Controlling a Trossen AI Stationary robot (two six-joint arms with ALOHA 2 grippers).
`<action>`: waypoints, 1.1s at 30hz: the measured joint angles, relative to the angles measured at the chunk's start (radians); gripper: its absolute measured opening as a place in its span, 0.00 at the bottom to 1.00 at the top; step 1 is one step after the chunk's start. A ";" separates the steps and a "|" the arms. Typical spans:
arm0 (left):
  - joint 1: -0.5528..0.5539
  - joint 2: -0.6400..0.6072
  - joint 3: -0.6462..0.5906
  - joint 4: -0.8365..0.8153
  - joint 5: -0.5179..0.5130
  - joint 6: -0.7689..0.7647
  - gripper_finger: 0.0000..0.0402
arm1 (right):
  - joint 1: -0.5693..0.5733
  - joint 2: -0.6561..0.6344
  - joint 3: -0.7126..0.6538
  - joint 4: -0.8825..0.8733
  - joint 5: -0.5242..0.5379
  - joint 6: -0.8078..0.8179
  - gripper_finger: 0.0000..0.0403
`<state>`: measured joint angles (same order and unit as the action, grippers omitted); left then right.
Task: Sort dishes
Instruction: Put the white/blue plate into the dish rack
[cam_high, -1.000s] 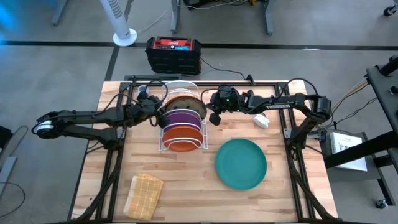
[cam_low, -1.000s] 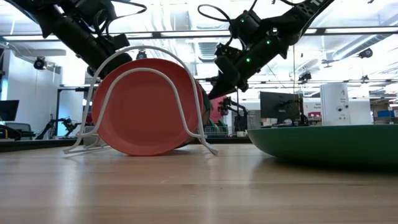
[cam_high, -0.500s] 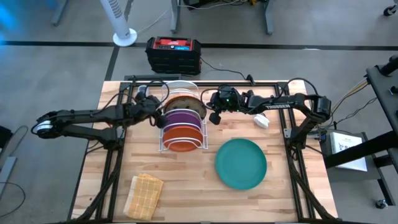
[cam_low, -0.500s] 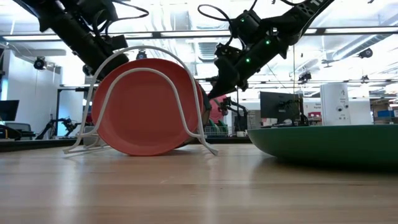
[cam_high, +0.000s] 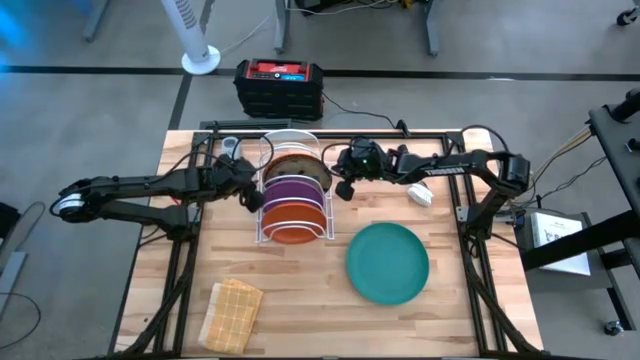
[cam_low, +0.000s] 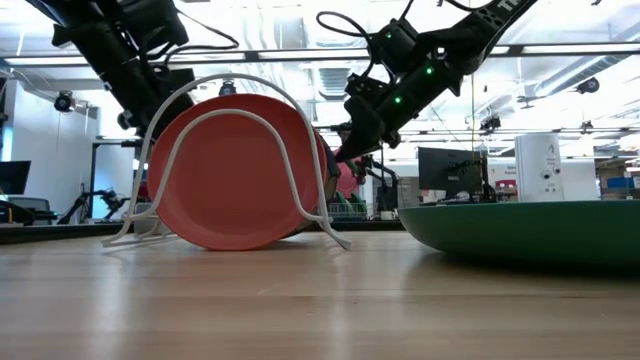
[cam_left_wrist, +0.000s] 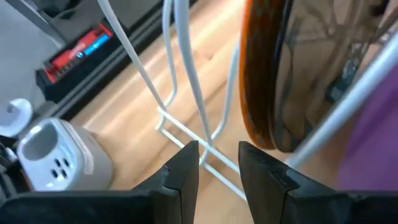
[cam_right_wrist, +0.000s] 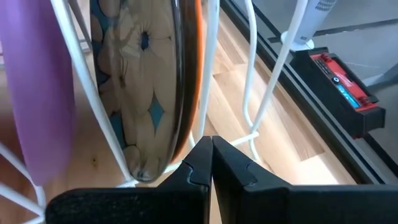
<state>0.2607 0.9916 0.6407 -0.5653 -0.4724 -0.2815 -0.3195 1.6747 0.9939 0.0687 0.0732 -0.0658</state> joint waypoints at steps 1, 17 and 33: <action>0.000 0.000 0.000 -0.002 0.011 -0.003 0.25 | 0.000 0.004 0.000 0.008 -0.001 0.001 0.00; 0.000 0.003 -0.008 0.005 0.045 -0.009 0.20 | 0.000 0.044 0.000 0.124 -0.049 0.005 0.00; 0.000 0.004 -0.009 0.022 0.045 -0.005 0.20 | 0.001 0.043 0.004 0.173 -0.074 -0.005 0.00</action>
<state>0.2607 0.9955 0.6319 -0.5434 -0.4274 -0.2869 -0.3183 1.7172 0.9976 0.2418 -0.0010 -0.0708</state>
